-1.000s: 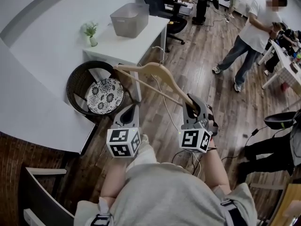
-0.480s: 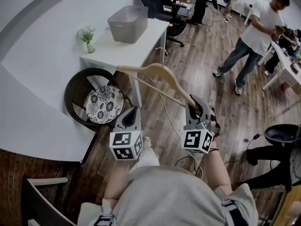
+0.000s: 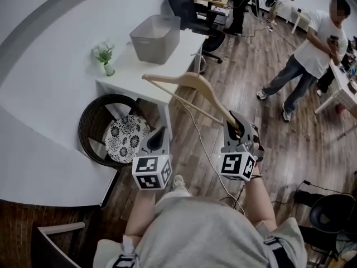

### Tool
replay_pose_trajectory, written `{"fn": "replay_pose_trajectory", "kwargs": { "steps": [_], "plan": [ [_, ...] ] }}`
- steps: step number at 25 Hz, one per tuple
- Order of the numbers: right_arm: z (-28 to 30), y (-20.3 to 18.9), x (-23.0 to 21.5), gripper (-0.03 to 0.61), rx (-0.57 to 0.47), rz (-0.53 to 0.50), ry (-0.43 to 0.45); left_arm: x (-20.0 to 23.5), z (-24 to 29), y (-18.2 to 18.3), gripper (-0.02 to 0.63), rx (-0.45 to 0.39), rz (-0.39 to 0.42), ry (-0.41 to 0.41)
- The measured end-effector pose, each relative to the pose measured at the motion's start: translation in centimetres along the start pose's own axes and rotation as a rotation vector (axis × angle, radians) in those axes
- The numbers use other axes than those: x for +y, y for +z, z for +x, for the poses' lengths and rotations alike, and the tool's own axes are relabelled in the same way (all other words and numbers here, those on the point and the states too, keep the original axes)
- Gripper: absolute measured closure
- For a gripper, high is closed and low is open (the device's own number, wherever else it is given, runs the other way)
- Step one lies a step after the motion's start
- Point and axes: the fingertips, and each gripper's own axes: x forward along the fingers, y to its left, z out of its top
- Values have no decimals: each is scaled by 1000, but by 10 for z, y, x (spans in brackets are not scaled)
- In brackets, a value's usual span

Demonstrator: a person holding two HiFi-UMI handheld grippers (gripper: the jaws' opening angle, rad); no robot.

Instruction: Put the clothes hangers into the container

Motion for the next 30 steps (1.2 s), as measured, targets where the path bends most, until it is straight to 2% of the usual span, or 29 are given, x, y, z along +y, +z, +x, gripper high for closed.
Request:
{"fn": "replay_pose_trajectory", "kwargs": {
  "steps": [15, 30],
  "plan": [
    [132, 25, -3, 531, 37, -25, -36, 85, 104, 35, 605, 15, -4, -45],
    [223, 38, -5, 531, 49, -45, -33, 147, 166, 48, 605, 24, -20, -37]
  ]
}}
